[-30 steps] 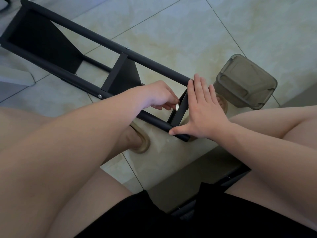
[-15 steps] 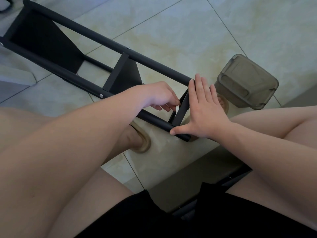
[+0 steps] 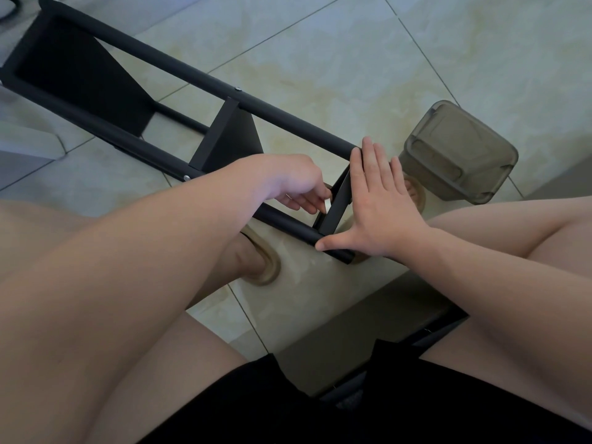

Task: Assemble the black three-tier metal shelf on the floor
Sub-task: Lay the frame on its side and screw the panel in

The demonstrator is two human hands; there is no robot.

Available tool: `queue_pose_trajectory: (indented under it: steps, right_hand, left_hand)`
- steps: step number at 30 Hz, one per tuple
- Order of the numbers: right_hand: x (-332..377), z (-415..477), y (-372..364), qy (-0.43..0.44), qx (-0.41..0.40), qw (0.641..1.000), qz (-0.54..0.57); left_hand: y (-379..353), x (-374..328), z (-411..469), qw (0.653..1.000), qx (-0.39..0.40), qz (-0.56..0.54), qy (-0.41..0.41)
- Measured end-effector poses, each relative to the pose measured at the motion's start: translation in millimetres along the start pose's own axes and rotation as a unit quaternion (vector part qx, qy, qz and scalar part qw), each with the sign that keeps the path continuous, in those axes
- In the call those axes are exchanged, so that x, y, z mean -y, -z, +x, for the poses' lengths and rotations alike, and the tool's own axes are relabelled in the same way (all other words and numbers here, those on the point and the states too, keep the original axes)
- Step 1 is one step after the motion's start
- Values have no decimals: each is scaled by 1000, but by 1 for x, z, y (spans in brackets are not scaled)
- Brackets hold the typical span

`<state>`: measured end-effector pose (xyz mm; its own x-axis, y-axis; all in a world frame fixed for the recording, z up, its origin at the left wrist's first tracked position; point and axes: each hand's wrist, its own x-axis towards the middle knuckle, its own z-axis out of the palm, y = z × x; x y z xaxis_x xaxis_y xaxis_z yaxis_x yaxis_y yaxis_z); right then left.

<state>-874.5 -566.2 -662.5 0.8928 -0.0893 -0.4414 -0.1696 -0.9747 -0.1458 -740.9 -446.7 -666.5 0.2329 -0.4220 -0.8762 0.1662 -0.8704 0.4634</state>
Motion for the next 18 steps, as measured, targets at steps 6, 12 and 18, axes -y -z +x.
queue_pose_trajectory:
  steps: [6,12,18]
  right_hand:
    - [0,0,-1,3,1,1000,1]
    - [1,0,-1,3,0,1000,5]
    - [0,0,-2,4,2,1000,5]
  left_hand:
    - [4,-1,-1,999,10,42,-6]
    - [7,3,-3,996,16,89,-22]
    - [13,4,-6,990,28,138,-26]
